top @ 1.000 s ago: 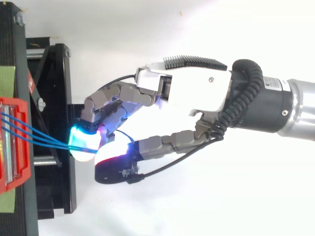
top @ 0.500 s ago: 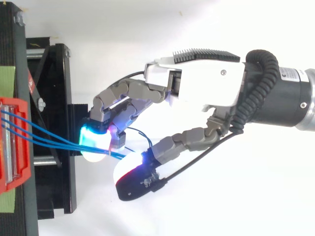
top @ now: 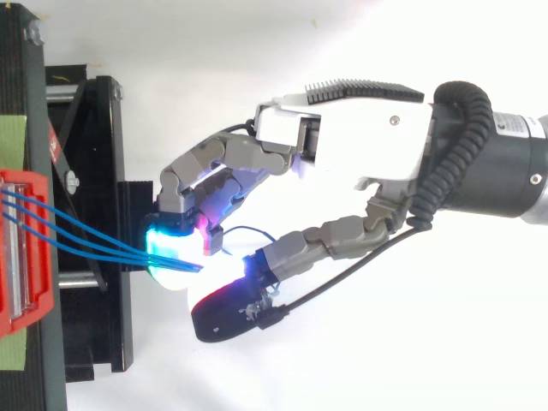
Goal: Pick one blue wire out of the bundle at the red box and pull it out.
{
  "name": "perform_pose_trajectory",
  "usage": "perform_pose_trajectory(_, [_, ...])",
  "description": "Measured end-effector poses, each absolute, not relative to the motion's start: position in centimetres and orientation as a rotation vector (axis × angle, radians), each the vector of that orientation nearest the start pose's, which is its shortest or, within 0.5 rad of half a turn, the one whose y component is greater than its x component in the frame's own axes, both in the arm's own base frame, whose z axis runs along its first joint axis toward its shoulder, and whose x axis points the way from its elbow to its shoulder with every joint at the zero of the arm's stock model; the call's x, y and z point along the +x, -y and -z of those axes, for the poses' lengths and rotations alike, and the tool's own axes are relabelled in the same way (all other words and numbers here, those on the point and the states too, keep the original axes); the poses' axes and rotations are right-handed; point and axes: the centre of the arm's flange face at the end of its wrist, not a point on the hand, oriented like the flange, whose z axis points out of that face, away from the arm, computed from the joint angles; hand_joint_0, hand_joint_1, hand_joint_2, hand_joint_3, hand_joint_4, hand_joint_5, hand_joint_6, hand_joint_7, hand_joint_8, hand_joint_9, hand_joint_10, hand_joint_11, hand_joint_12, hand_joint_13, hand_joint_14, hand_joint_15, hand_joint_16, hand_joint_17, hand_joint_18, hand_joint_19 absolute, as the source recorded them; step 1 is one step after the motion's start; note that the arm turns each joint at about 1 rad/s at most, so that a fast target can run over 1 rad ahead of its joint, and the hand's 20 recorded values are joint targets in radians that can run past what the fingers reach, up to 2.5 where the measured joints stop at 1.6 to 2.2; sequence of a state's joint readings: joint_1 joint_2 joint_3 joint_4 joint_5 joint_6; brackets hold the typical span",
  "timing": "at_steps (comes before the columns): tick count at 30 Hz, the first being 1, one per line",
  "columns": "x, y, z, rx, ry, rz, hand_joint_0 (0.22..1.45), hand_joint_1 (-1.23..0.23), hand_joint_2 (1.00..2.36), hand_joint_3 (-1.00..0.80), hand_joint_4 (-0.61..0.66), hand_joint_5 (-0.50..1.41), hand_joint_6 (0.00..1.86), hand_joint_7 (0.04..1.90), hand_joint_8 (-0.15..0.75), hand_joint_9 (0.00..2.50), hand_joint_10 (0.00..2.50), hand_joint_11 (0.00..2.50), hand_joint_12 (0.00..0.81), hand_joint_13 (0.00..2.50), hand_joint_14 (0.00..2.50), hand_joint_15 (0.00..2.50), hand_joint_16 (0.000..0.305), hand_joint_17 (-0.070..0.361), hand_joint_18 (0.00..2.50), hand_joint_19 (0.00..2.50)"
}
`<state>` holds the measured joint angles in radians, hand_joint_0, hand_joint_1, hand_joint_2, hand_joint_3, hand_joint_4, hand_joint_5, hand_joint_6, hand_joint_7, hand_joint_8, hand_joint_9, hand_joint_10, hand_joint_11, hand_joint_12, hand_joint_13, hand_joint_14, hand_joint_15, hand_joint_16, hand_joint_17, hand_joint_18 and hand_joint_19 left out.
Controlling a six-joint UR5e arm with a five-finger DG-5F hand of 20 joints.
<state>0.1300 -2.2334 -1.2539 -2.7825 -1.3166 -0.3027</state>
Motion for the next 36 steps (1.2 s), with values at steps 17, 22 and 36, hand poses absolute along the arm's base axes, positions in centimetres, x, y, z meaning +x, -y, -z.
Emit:
perform_pose_trajectory(17, [74.16,6.1,-26.89,1.044,-1.255,-0.899,0.68,-0.87,1.0,-0.5,0.23,-0.19,0.93,1.0,0.361,0.88,0.02,0.76,0.448,0.78,0.01,0.34,0.056,0.126,0.85,0.4])
perform_pose_trajectory(22, [74.12,6.16,-26.84,1.046,-1.257,-0.897,0.56,-0.67,1.0,-0.5,0.22,-0.16,0.9,1.02,0.38,0.93,0.02,0.74,0.459,0.78,0.01,0.36,0.058,0.13,0.83,0.47])
perform_pose_trajectory(36, [74.0,6.22,-26.73,1.052,-1.267,-0.89,0.63,-0.8,1.02,-0.14,0.15,-0.17,0.92,1.24,0.383,0.91,0.02,0.75,0.458,0.77,0.01,0.37,0.057,0.128,0.82,0.48])
